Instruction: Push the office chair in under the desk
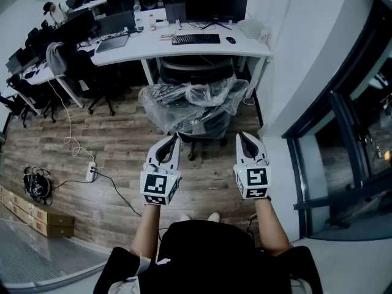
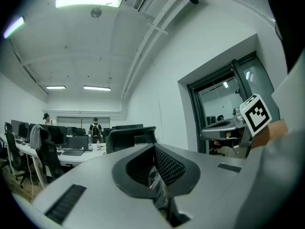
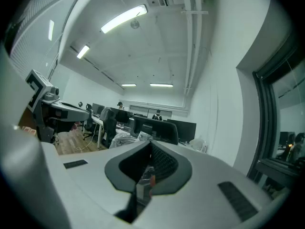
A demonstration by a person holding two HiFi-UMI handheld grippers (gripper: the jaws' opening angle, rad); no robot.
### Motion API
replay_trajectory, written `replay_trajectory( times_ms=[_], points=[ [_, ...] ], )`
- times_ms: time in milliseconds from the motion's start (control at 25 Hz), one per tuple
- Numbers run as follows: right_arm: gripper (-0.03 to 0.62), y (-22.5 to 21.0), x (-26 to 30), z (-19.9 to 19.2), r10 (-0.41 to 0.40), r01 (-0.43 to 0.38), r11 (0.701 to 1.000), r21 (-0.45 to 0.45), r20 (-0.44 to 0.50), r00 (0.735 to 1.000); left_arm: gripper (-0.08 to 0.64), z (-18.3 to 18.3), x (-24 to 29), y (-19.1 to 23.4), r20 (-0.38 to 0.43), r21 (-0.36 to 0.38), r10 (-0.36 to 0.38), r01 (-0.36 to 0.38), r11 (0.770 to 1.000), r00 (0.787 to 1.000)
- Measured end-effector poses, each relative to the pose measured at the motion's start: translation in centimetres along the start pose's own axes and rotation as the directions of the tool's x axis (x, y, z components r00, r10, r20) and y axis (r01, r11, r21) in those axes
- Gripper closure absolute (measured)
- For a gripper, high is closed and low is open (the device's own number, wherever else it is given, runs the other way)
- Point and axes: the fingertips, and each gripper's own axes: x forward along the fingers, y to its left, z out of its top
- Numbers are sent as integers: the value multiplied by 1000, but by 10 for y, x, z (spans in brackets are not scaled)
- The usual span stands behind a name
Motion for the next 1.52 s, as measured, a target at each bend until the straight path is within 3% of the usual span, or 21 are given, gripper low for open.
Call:
replay_trajectory(
  times_ms=[280,480,800,1240,1520],
  points=[
    [568,-7,-8,-6,31,-32,999,36,13,999,543,1,4,-18,-9,-14,-10,10,1000,1000],
    [568,-20,-16,-16,46,-46,999,28,10,999,543,-4,9,-33,-20,15,-1,1,1000,1000],
    [568,-16,-20,-40,94,-94,996,-1,-15,995,543,-19,7,-47,-83,-1,25,-25,1000,996],
    [568,-8,12,-36,152,-152,988,-34,-12,988,543,-29,31,-26,-103,-24,42,-45,999,994],
    [566,-9,61,-32,176,-176,984,-39,-12,984,543,-35,66,5,-94,30,34,-31,999,995]
  ],
)
